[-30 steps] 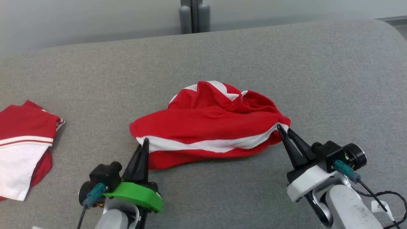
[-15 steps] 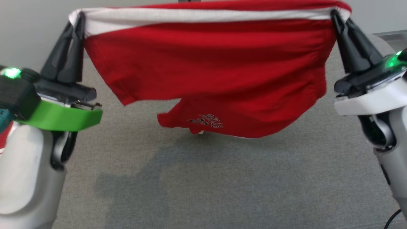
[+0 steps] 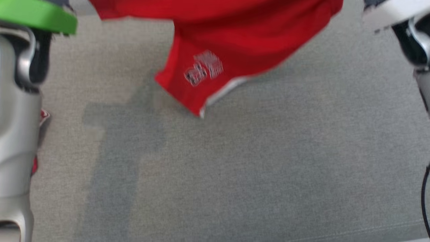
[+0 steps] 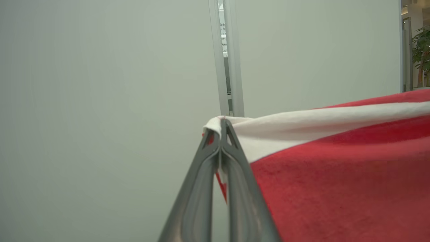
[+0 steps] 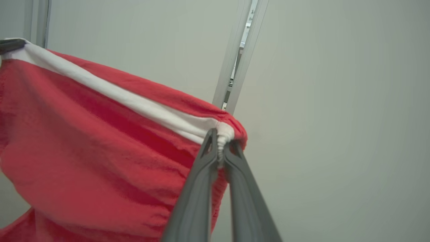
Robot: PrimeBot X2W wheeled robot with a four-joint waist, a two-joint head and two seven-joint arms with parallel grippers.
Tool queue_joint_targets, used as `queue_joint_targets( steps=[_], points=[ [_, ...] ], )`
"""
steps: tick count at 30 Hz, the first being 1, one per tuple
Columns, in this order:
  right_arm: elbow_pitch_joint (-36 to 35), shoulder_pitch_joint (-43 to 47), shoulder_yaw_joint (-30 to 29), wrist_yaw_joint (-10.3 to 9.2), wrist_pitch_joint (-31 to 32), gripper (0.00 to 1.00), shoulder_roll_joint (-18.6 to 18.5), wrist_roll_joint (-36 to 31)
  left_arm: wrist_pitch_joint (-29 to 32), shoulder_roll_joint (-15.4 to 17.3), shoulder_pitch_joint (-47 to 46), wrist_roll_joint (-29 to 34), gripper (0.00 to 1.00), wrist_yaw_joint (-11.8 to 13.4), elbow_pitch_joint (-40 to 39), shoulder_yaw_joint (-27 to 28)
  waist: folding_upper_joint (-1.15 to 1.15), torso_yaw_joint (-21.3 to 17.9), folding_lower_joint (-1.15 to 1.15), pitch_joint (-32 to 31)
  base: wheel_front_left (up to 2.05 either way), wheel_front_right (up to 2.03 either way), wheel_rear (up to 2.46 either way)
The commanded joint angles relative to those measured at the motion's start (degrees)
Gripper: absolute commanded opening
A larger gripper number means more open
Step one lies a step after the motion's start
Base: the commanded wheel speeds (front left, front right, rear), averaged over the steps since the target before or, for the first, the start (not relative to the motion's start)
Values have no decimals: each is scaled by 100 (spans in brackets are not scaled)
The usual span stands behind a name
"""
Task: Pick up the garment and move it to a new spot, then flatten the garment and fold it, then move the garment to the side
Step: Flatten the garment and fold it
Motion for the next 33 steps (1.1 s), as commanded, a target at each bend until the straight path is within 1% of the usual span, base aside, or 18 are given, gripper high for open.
queue_joint_targets(
  steps=[1, 6, 8, 11, 15, 19, 21, 23, 26, 29, 33],
  points=[
    [222, -266, -44, -12, -146, 0, 36, -106, -107, -48, -270, 68, 0, 55, 200, 41, 0, -69, 0, 609, 0, 0, 0],
    [1167, -1108, -260, -14, -815, 0, 257, -626, -560, -118, -1142, 307, 0, 185, 753, 187, 0, -56, 0, 819, 0, 0, 0],
    [1441, -1235, -408, -17, -966, 0, 336, -748, -646, -193, -1214, 333, 0, 190, 826, 279, 0, -31, 0, 821, 0, 0, 0],
    [1709, -977, -421, -17, -1056, 0, 479, -744, -686, -272, -889, 376, 0, 146, 749, 380, 0, 13, 0, 767, 0, 0, 0],
    [1788, -184, -326, -18, -1076, 0, 563, -571, -687, -464, 248, 404, 0, 110, 556, 700, 0, 60, 0, 593, 0, 0, 0],
    [1738, 1073, -125, -19, -1080, 0, 591, -293, -688, -806, 1831, 421, 0, 77, 482, 1127, 0, 95, 0, 309, 0, 0, 0],
    [1692, 1741, -17, -20, -1082, 0, 578, -130, -690, -1054, 2668, 452, 0, 64, 535, 1323, 0, 118, 0, 125, 0, 0, 0],
    [1667, 2373, 72, -28, -1083, 0, 587, 57, -690, -1223, 3309, 479, 0, 36, 638, 1487, 0, 138, 0, -72, 0, 0, 0],
    [1592, 3152, 141, -32, -1083, 0, 588, 216, -691, -1441, 4089, 535, 0, 15, 711, 1678, 0, 174, 0, -382, 0, 0, 0],
    [1504, 3882, 206, -33, -1084, 0, 623, 345, -691, -1581, 4756, 573, 0, 1, 691, 1864, 0, 210, 0, -701, 0, 0, 0],
    [1365, 4644, 217, -32, -1084, 0, 711, 432, -690, -1670, 5457, 681, 0, -14, 627, 1806, 0, 232, 0, -1033, 0, 0, 0]
  ],
)
